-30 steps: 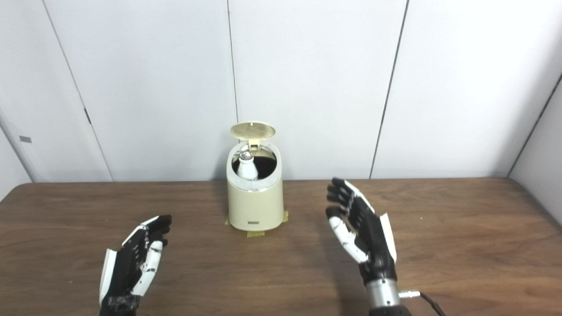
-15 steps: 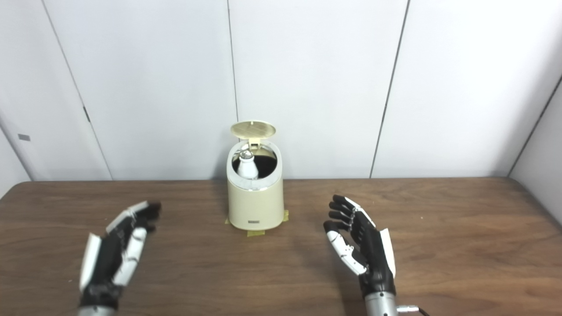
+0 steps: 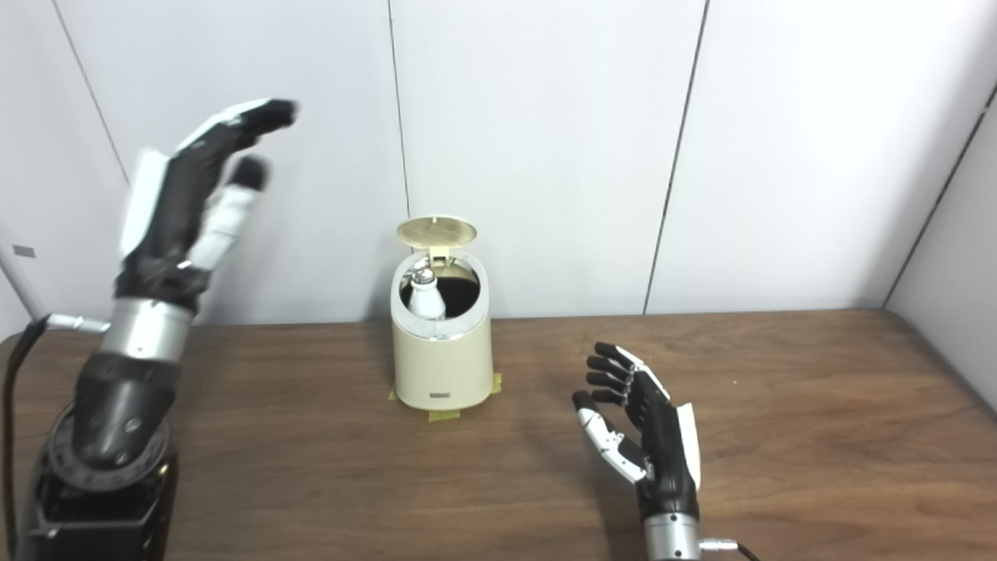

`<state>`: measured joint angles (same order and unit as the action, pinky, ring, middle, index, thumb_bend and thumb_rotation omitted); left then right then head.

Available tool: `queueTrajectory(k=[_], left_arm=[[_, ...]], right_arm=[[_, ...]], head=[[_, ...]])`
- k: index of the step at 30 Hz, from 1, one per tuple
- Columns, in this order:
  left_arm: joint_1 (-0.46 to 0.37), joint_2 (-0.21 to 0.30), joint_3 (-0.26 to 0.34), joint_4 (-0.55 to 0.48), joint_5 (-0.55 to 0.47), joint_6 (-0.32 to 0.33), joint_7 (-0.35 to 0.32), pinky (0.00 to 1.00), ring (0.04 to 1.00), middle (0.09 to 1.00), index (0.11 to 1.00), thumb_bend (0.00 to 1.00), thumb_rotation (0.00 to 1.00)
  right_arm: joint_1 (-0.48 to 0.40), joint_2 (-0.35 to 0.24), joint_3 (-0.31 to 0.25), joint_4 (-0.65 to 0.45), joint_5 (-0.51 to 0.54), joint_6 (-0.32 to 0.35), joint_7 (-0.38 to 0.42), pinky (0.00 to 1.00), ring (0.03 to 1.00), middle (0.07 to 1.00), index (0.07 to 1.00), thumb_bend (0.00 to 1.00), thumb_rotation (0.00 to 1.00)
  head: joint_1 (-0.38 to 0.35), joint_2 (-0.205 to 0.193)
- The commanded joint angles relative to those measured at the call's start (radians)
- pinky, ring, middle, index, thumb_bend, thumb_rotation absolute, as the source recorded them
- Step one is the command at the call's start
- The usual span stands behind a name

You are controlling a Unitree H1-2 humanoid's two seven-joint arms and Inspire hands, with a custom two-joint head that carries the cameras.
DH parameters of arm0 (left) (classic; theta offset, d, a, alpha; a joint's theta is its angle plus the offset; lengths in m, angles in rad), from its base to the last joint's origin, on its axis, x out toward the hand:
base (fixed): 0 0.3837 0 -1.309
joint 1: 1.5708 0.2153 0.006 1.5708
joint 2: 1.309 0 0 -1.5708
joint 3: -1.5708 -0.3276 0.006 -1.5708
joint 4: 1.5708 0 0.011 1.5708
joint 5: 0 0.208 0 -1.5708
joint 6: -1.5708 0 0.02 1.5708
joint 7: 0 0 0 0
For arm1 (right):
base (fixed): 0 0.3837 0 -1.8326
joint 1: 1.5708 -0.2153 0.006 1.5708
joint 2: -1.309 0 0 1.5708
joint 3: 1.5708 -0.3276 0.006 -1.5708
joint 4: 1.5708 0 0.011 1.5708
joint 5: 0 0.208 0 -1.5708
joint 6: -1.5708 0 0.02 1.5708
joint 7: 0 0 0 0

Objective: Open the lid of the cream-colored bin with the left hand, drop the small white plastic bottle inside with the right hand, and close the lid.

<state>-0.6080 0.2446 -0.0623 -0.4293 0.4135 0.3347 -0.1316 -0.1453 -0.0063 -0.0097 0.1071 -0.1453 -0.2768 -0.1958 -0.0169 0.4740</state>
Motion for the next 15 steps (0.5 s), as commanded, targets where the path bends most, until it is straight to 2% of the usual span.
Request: queueTrajectory(k=[1, 4, 8, 9, 12, 15], left_arm=[[-0.093, 0.03, -0.024, -0.013, 0.054, 0.017, -0.032, 0.89, 0.891, 0.863, 0.848, 0.68, 1.0], [-0.146, 0.012, -0.053, 0.028, 0.066, -0.007, -0.033, 0.82, 0.869, 0.854, 0.827, 0.59, 1.0], [-0.213, -0.01, -0.089, 0.094, 0.103, -0.022, -0.027, 0.73, 0.814, 0.811, 0.776, 0.53, 1.0], [-0.225, -0.013, -0.096, 0.106, 0.112, -0.022, -0.029, 0.7, 0.798, 0.8, 0.767, 0.53, 1.0], [-0.276, -0.012, -0.142, 0.16, 0.185, 0.038, -0.068, 0.69, 0.804, 0.805, 0.756, 0.51, 0.99], [-0.307, -0.009, -0.17, 0.235, 0.205, 0.026, -0.084, 0.64, 0.777, 0.79, 0.754, 0.49, 0.97]], right_arm=[[-0.019, -0.009, -0.009, 0.037, -0.002, -0.061, -0.004, 0.63, 0.701, 0.719, 0.735, 0.18, 0.3], [-0.018, -0.008, -0.008, 0.035, 0.001, -0.061, 0.003, 0.63, 0.7, 0.718, 0.732, 0.2, 0.34], [-0.015, -0.01, -0.006, 0.027, 0.008, -0.046, 0.015, 0.63, 0.708, 0.727, 0.742, 0.19, 0.34], [-0.015, -0.01, -0.006, 0.027, 0.006, -0.046, 0.017, 0.63, 0.707, 0.728, 0.742, 0.19, 0.34], [-0.015, -0.009, -0.007, 0.022, 0.007, -0.038, 0.019, 0.63, 0.708, 0.73, 0.743, 0.2, 0.35], [-0.014, -0.008, -0.006, 0.015, -0.003, -0.028, 0.018, 0.62, 0.709, 0.73, 0.744, 0.19, 0.34]], head=[[-0.001, 0.001], [-0.003, 0.004], [-0.002, 0.004], [-0.002, 0.004], [0.002, 0.003], [0.002, 0.003]])
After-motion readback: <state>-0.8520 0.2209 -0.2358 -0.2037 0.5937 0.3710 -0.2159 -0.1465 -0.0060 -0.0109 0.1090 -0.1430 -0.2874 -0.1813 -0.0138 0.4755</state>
